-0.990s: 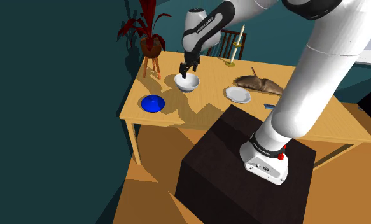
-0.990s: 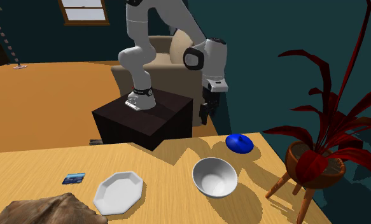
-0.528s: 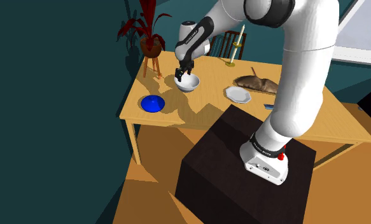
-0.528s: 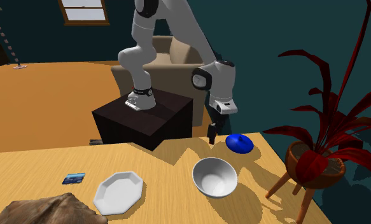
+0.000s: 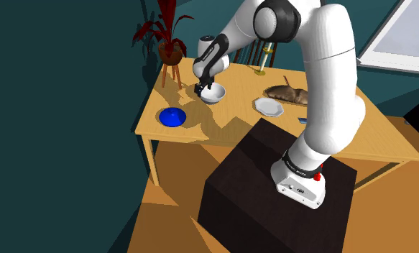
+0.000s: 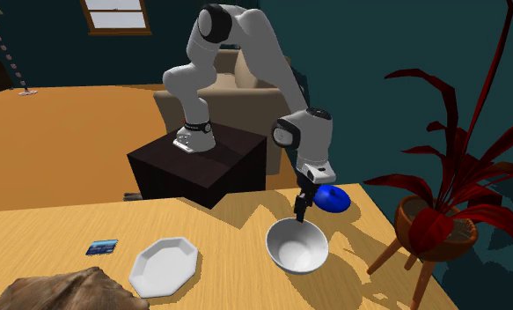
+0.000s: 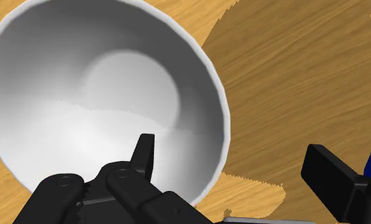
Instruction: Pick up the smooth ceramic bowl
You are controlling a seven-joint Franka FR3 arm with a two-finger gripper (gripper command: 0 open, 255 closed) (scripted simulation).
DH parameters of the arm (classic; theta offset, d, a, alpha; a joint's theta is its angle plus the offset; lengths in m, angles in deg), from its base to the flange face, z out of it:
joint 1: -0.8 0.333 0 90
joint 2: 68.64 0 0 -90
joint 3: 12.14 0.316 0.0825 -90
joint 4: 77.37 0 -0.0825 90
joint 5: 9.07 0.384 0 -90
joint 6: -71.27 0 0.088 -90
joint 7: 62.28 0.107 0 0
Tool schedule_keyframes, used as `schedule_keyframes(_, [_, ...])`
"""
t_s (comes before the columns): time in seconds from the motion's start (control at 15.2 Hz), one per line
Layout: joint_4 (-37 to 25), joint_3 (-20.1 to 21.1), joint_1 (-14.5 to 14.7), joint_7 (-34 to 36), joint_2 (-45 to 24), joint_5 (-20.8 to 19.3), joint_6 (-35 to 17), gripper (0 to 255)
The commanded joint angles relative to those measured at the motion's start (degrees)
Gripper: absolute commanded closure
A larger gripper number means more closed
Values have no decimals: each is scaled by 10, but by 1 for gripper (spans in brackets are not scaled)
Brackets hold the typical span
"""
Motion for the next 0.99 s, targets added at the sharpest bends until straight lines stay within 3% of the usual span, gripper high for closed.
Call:
schedule_keyframes(0.0, [-5,1,-1,0,-14,1,-9,0])
schedule_keyframes(0.26, [-11,3,-3,1,-31,2,-20,0])
schedule_keyframes(0.33, [-10,3,-3,0,-30,2,-21,255])
schedule_keyframes(0.92, [-11,3,-3,1,-31,2,-20,255])
